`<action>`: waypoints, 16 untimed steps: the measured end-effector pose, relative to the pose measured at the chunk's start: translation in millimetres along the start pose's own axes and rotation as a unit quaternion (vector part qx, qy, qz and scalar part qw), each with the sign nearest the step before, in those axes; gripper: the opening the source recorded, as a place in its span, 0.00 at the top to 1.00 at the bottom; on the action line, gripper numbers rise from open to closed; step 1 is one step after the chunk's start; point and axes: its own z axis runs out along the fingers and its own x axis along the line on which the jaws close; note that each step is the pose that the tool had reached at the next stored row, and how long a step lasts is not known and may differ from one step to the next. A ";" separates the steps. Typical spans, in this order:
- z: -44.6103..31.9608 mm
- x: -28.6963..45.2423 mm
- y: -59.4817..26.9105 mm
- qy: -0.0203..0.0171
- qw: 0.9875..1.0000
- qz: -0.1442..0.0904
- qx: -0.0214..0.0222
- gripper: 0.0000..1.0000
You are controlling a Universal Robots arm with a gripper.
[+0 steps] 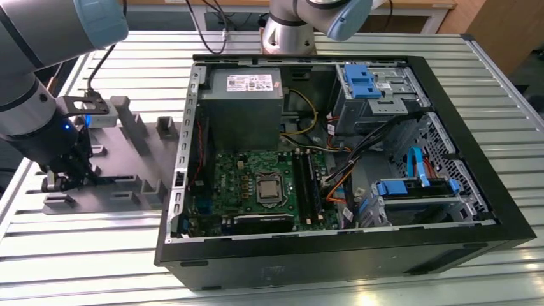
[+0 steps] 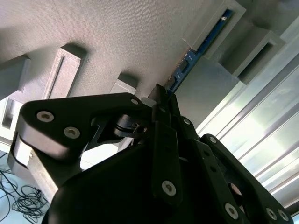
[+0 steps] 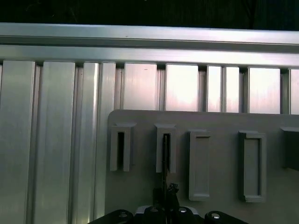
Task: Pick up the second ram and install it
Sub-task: 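Pick up the second ram and move it above second insertion slot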
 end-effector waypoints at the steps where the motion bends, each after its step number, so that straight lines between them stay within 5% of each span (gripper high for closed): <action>1: 0.0 0.0 0.0 0.000 1.000 0.000 0.000 0.86; 16: -3.8 -0.1 0.0 0.000 1.000 0.003 0.000 0.86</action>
